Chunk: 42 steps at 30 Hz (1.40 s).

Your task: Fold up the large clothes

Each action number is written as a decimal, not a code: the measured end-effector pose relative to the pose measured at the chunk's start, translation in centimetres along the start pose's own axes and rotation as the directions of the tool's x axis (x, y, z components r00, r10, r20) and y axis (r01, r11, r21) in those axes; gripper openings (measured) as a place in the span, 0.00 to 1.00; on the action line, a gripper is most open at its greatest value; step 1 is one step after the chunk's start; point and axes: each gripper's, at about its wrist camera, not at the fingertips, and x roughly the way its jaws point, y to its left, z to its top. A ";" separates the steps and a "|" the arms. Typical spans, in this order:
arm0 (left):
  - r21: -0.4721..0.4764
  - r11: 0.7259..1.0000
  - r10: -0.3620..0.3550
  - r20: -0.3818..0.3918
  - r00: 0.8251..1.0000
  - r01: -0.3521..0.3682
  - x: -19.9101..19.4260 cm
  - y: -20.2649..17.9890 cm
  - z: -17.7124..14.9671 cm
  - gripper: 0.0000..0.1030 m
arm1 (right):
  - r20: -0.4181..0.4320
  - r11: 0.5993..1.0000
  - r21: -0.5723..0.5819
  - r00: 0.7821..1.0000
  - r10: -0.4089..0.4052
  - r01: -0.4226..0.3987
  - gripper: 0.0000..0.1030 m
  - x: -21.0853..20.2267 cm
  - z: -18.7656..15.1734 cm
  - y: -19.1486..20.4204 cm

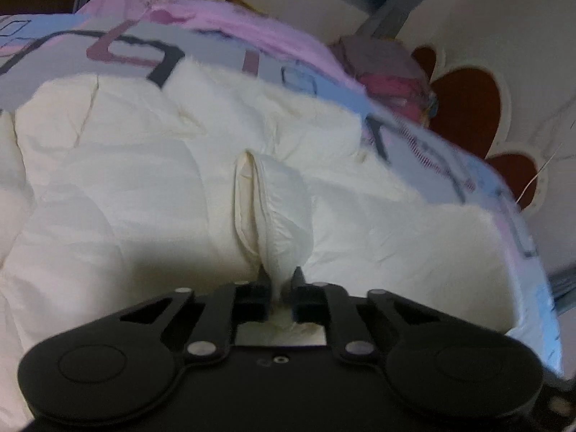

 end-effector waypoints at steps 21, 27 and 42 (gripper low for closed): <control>-0.098 0.975 0.208 0.061 0.976 -0.201 -4.6 7.8 -1.8 0.07 | -0.075 0.999 0.033 0.997 0.004 -0.002 0.20 1.4 0.6 0.2; -0.062 0.963 0.266 0.086 0.960 -0.261 -6.1 7.4 -1.9 0.25 | 0.000 0.998 0.055 1.000 0.027 -0.027 0.21 -3.0 1.1 -1.2; 0.056 0.963 0.248 0.209 0.946 -0.265 -4.7 2.5 0.5 0.61 | 0.095 0.996 -0.026 0.991 0.093 -0.091 0.21 1.6 7.6 4.2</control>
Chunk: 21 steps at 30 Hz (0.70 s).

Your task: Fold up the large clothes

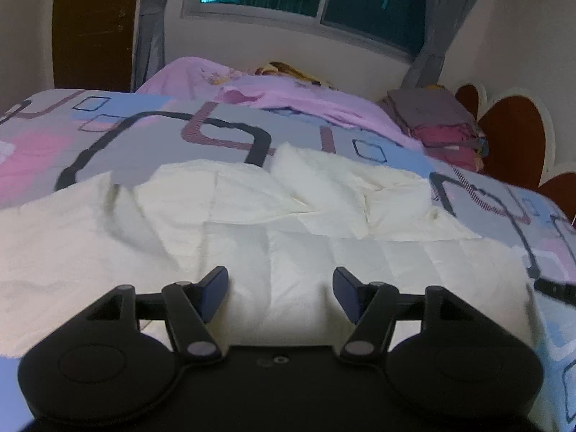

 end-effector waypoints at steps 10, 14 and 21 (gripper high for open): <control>0.047 0.995 0.088 -0.067 0.994 -0.085 4.8 0.3 -2.3 0.63 | -0.042 0.991 -0.115 0.997 -0.072 0.067 0.21 7.7 -0.9 1.1; 0.047 0.996 0.076 -0.076 0.994 -0.073 5.2 0.2 -2.2 0.63 | -0.008 0.980 -0.170 0.995 -0.104 0.101 0.20 9.1 -2.3 1.1; 0.065 0.996 0.066 -0.080 0.995 -0.061 4.7 0.4 -2.0 0.62 | -0.032 0.985 -0.154 0.996 -0.087 0.081 0.21 8.0 -1.3 1.2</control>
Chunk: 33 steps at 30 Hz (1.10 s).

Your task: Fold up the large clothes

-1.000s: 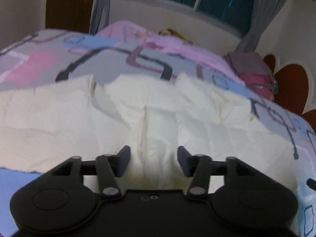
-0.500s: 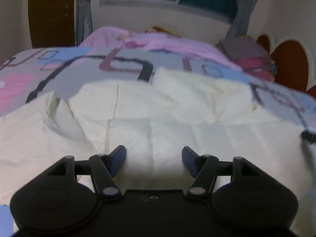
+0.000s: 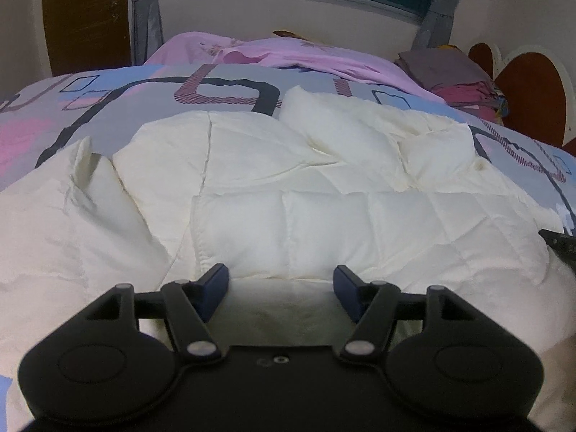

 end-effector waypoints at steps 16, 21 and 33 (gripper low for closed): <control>-0.221 0.975 -0.006 0.011 1.000 0.009 -8.2 6.4 -2.3 0.65 | -0.022 0.994 -0.033 0.995 0.101 -0.102 0.35 -5.6 -2.8 3.9; -0.263 0.964 0.041 0.013 0.999 -0.036 -10.0 9.6 -2.7 0.69 | 0.052 0.980 -0.082 0.981 0.185 -0.181 0.65 -8.5 -1.7 7.4; -0.405 0.904 0.154 0.004 0.988 -0.139 -13.2 18.4 -4.3 0.73 | 0.027 0.919 -0.118 0.924 0.381 -0.376 0.65 -10.1 1.0 19.1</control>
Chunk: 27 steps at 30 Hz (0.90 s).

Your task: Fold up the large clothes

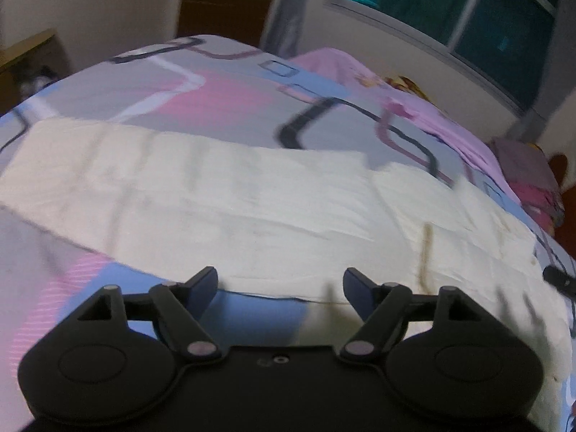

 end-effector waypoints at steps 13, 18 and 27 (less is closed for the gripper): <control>-0.324 0.934 0.157 -0.002 0.988 -0.149 -0.5 14.8 1.3 0.74 | -0.127 1.000 -0.019 0.992 0.014 -0.016 0.65 6.3 -3.0 6.5; -0.393 0.911 0.138 0.009 0.990 -0.123 1.2 18.2 2.3 0.70 | -0.193 0.999 -0.032 0.981 -0.024 0.018 0.65 8.5 -4.4 6.7; -0.432 0.900 0.113 0.083 0.990 -0.066 3.1 20.3 3.7 0.47 | -0.096 0.992 0.032 0.988 -0.121 0.125 0.65 6.9 -3.9 5.6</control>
